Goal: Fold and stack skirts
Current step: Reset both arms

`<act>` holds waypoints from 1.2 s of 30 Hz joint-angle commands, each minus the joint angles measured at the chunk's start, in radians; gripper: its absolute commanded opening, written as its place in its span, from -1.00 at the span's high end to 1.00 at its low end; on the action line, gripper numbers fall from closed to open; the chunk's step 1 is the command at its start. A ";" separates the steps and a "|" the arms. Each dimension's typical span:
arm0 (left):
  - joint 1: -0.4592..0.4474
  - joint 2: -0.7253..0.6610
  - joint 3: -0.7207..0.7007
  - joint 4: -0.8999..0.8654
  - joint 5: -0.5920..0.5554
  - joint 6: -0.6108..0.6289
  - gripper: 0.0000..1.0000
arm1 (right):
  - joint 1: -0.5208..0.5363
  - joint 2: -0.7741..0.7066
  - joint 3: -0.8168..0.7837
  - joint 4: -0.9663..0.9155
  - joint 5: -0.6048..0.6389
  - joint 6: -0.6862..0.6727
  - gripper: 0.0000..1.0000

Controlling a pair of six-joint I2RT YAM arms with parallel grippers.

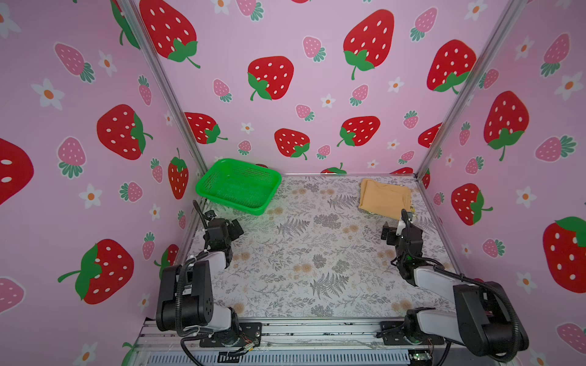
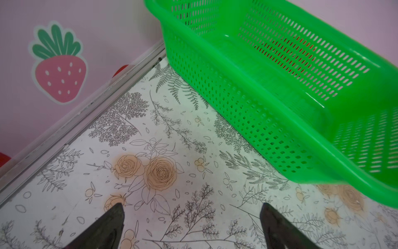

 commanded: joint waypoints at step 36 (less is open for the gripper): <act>-0.181 0.090 -0.060 0.263 -0.161 0.179 -0.98 | -0.072 0.294 -0.063 0.529 -0.195 -0.129 -0.99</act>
